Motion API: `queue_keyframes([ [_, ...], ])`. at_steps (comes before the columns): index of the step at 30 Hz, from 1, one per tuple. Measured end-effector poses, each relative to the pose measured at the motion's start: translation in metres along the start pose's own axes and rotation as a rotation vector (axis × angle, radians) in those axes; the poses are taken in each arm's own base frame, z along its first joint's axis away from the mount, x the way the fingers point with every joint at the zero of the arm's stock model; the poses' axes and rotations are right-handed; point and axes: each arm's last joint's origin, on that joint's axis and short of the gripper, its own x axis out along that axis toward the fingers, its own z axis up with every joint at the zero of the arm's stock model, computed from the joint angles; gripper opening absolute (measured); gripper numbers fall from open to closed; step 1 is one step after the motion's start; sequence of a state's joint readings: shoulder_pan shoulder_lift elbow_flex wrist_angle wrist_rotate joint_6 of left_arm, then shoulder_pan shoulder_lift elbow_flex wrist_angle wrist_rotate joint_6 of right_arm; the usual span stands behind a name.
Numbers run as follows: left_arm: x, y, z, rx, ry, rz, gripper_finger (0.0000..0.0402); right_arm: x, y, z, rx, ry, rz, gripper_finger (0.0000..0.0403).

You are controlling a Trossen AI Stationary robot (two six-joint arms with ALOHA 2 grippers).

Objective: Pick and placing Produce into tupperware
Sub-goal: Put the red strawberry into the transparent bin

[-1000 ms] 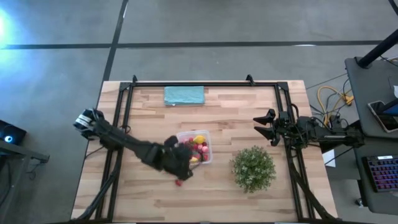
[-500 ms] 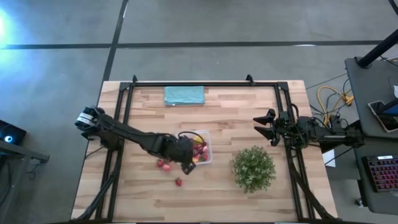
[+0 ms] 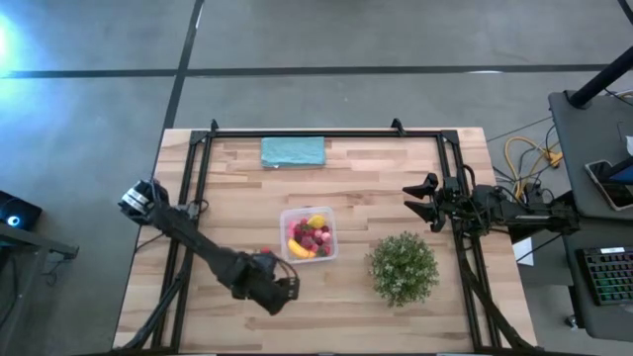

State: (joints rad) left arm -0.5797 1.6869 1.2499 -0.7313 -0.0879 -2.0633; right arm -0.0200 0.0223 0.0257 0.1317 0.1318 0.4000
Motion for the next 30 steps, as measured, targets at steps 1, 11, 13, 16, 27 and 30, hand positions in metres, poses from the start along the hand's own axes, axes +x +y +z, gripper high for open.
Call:
queue_keyframes([
  [1,0.003,0.002,-0.003,-0.019,-0.003,0.014,0.0223,0.000,0.000,0.000,0.000,0.000,0.000,0.0247],
  [11,0.035,0.008,-0.009,-0.069,-0.050,0.088,0.0224,0.000,0.000,0.000,0.000,0.000,0.000,0.0252],
  [13,0.038,0.008,-0.009,-0.070,-0.051,0.089,0.0224,0.000,0.000,0.000,0.000,0.000,0.000,0.0250],
  [16,0.042,0.008,-0.008,-0.071,-0.077,0.088,0.0224,0.000,0.000,0.000,0.000,0.000,0.000,0.0247],
  [27,0.054,0.002,-0.001,-0.063,-0.126,0.061,0.0224,0.000,0.000,0.000,0.000,0.000,0.000,0.0250],
  [30,0.059,0.004,0.000,-0.059,-0.133,0.073,0.0224,0.000,0.000,0.000,0.000,0.000,0.000,0.0247],
])
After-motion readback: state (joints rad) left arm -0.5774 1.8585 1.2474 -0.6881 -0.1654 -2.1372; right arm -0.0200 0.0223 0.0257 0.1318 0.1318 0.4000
